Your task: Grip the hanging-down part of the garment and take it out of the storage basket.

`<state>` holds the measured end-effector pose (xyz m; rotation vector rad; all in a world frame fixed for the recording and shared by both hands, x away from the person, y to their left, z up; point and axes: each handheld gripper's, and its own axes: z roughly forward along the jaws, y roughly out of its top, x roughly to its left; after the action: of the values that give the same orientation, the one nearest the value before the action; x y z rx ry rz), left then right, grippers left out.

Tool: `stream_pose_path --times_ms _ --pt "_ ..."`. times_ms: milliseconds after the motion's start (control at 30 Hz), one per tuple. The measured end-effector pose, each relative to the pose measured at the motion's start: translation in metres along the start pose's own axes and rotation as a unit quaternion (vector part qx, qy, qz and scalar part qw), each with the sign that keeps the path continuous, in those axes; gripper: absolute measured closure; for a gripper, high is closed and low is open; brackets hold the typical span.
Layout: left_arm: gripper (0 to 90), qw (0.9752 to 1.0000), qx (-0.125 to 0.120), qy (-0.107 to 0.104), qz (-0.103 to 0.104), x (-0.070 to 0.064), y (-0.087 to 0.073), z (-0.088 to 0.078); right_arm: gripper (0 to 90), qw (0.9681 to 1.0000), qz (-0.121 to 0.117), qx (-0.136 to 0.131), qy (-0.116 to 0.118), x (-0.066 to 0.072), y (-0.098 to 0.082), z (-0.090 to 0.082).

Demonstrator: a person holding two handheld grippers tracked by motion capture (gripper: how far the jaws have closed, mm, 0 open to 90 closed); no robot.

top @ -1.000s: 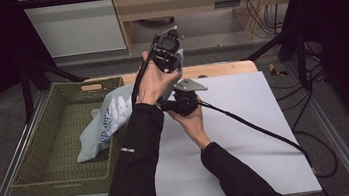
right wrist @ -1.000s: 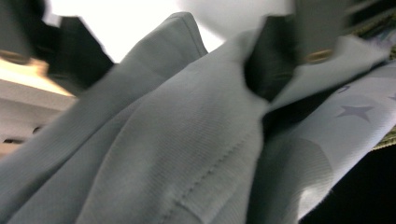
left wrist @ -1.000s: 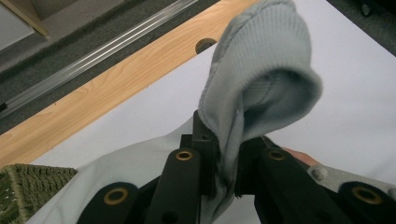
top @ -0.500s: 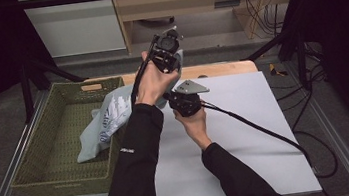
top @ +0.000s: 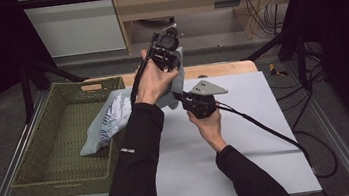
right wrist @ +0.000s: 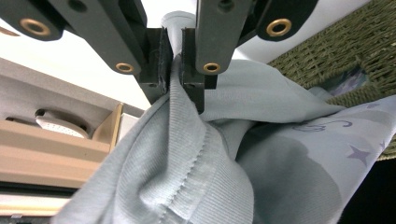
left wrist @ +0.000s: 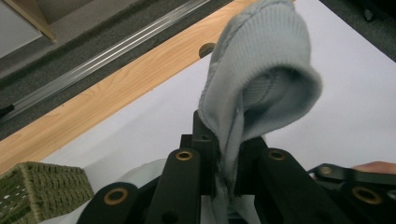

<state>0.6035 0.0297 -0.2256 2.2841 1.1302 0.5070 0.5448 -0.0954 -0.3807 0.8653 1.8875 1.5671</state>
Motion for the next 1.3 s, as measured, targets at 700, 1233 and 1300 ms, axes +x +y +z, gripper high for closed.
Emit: stream_pose_path --times_ms 700,1233,1300 --pt "81.4 0.9997 -0.009 -0.022 0.01 -0.016 0.002 -0.01 85.9 0.9982 -0.033 -0.016 -0.049 -0.025 0.033 -0.072" --pt "81.4 0.9992 -0.018 -0.033 0.012 -0.026 0.004 -0.017 86.2 0.9948 -0.037 -0.011 -0.095 -0.037 0.044 -0.092" --pt "81.4 0.9992 -0.017 -0.034 0.011 -0.027 0.004 -0.016 86.2 0.9942 -0.041 -0.009 -0.099 -0.038 0.044 -0.093"
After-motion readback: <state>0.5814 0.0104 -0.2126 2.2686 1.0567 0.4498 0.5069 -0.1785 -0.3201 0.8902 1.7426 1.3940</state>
